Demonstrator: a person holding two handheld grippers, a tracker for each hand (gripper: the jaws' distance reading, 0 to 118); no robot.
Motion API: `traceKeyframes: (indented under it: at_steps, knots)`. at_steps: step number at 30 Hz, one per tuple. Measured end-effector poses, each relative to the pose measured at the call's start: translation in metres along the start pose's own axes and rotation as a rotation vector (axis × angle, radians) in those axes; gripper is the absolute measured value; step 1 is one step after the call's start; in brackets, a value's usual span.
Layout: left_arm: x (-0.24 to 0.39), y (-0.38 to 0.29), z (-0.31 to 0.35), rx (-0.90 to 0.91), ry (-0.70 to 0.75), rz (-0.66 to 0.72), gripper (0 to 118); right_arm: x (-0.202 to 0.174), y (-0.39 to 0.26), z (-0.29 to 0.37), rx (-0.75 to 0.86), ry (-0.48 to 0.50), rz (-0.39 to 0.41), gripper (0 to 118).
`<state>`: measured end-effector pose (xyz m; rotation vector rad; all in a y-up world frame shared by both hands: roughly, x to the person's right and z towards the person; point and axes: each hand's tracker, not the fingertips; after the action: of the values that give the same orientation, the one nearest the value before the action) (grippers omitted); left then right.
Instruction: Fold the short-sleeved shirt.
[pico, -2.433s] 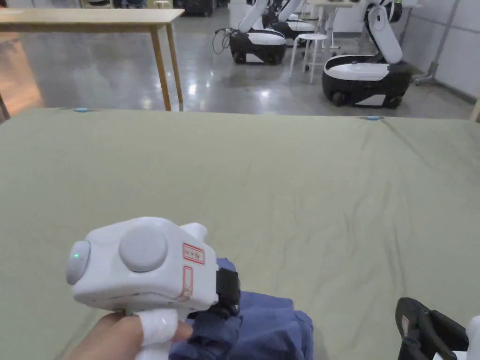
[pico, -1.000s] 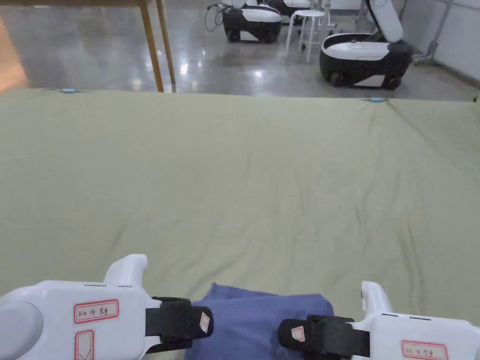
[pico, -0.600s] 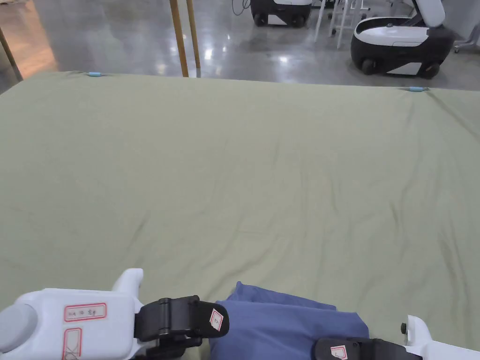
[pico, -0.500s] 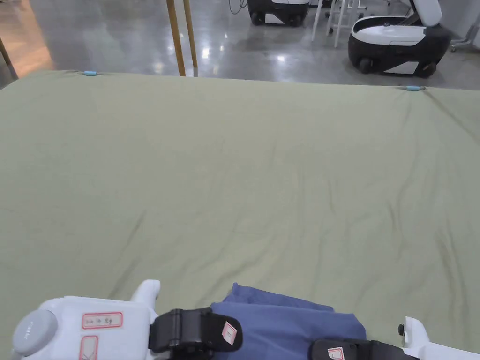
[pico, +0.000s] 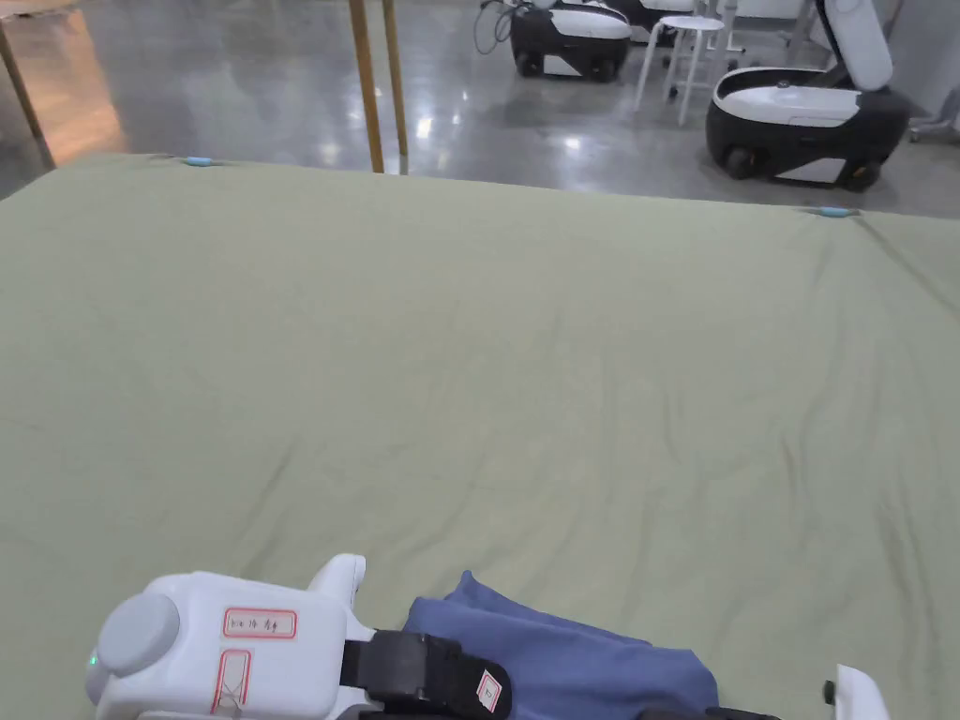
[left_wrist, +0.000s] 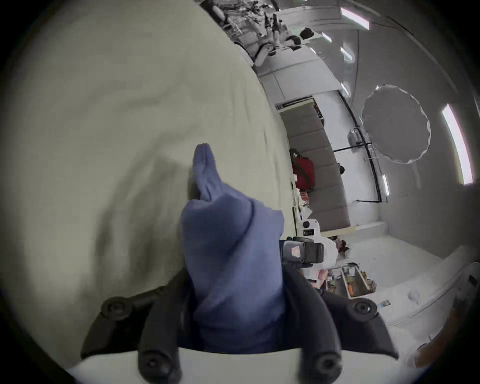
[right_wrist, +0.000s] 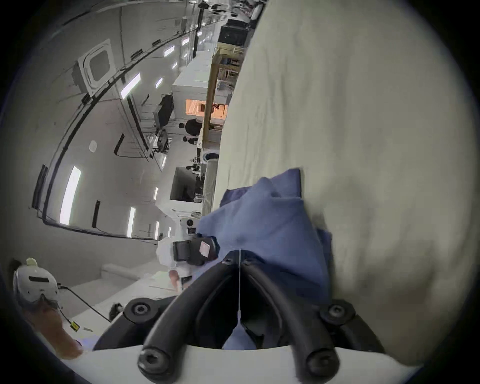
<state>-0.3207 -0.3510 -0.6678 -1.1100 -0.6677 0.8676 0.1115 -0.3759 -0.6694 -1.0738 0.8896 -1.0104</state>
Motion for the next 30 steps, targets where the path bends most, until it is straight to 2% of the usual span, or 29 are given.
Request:
traceKeyframes:
  at_steps: [4, 8, 14, 18, 22, 23, 25, 26, 27, 28, 29, 30]
  knots:
    - [-0.005, 0.019, 0.072, 0.049, 0.053, -0.026, 30, -0.027, -0.003, 0.012, 0.02, -0.051, 0.1, 1]
    - [-0.028, 0.036, 0.174, 0.126, 0.216, -0.034, 30, -0.038, -0.007, 0.017, 0.052, -0.072, 0.124, 1]
    - [-0.088, 0.078, 0.306, 0.166, 0.378, 0.032, 30, -0.042, -0.01, 0.01, 0.072, -0.112, 0.126, 1]
    - [-0.12, 0.105, 0.342, 0.178, 0.373, 0.05, 30, -0.043, -0.008, 0.003, 0.079, -0.144, 0.115, 1]
    - [-0.133, 0.119, 0.342, 0.16, 0.385, 0.038, 31, -0.044, -0.003, -0.002, 0.074, -0.155, 0.118, 1]
    - [-0.135, 0.123, 0.341, 0.153, 0.386, 0.04, 36, -0.045, -0.002, -0.003, 0.071, -0.157, 0.117, 1]
    - [-0.137, 0.125, 0.339, 0.133, 0.379, 0.029, 84, -0.045, 0.0, -0.003, 0.068, -0.168, 0.121, 1]
    - [-0.136, 0.124, 0.339, 0.13, 0.4, 0.023, 95, -0.045, 0.0, -0.003, 0.067, -0.169, 0.125, 1]
    - [-0.139, 0.127, 0.343, 0.151, 0.458, 0.002, 95, -0.045, 0.0, -0.003, 0.065, -0.167, 0.128, 1]
    - [-0.139, 0.127, 0.346, 0.165, 0.509, 0.002, 118, -0.045, 0.0, -0.003, 0.063, -0.161, 0.13, 1]
    - [-0.14, 0.126, 0.349, 0.176, 0.524, 0.004, 116, -0.046, 0.0, -0.004, 0.06, -0.157, 0.131, 1]
    - [-0.135, 0.123, 0.356, 0.278, 0.478, 0.008, 115, -0.046, -0.001, -0.004, 0.054, -0.156, 0.133, 1]
